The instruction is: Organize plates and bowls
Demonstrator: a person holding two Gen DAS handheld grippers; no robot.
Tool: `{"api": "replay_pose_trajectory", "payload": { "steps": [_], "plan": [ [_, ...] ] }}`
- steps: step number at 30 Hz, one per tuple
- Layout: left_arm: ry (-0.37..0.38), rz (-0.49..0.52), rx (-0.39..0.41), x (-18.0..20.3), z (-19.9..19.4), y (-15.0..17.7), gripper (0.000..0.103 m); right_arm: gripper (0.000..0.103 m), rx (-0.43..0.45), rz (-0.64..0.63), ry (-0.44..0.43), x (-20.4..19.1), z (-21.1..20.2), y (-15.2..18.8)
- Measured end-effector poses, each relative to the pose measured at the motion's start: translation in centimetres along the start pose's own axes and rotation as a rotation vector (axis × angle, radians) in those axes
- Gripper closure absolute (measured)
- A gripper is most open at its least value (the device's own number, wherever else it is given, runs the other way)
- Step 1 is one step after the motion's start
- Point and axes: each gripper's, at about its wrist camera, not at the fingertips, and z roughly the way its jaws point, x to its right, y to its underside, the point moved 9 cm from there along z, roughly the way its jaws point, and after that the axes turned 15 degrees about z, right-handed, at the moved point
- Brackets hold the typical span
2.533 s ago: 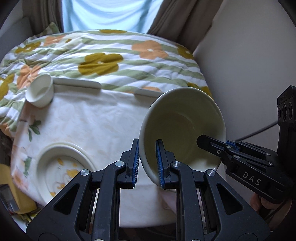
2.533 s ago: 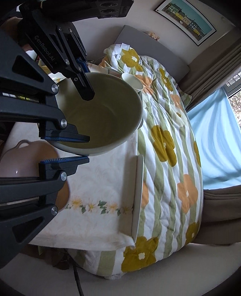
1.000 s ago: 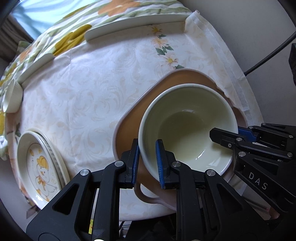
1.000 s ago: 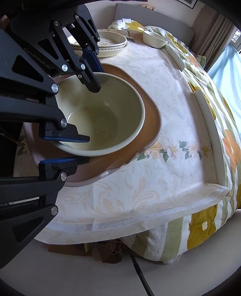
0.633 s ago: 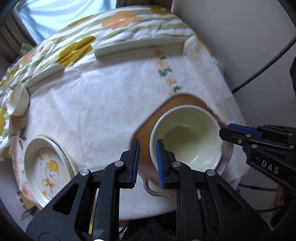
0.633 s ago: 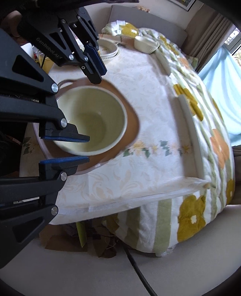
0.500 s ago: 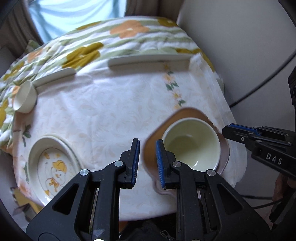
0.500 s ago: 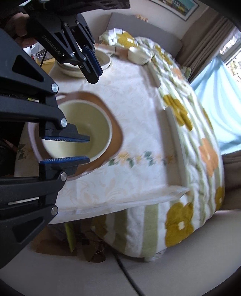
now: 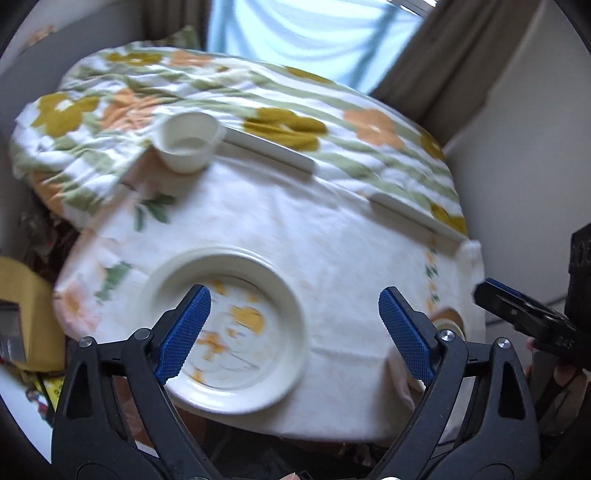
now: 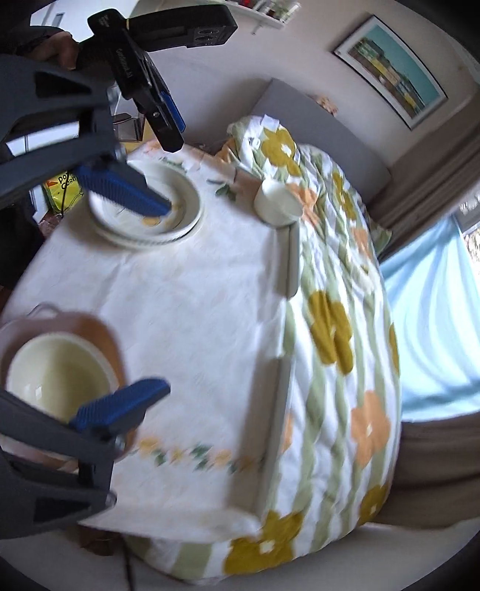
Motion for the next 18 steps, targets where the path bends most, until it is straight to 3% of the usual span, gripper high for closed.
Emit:
{"api": "replay_pose_trajectory", "payload": {
  "steps": [4, 9, 13, 16, 18],
  "plan": [
    [-0.071, -0.082, 0.039, -6.2, -0.7, -2.6, 0.011, 0.004, 0.023, -0.088, -0.040, -5.3, 2.1, -3.2],
    [-0.068, -0.184, 0.062, -13.0, 0.9, -6.8, 0.009, 0.004, -0.013, -0.128, -0.120, -11.2, 6.1, -6.9],
    [-0.043, -0.249, -0.010, -17.0, 5.1, -8.3, 0.009, 0.004, -0.067, -0.148, -0.096, -14.3, 11.1, -9.0],
    [-0.040, -0.310, -0.014, -19.4, 7.7, -8.5, 0.009, 0.004, -0.118, -0.122, -0.096, -16.0, 15.4, -10.3],
    [-0.046, -0.320, -0.018, -20.8, 9.9, -8.7, 0.009, 0.004, -0.135, -0.124, -0.048, -16.3, 18.6, -11.2]
  ]
}}
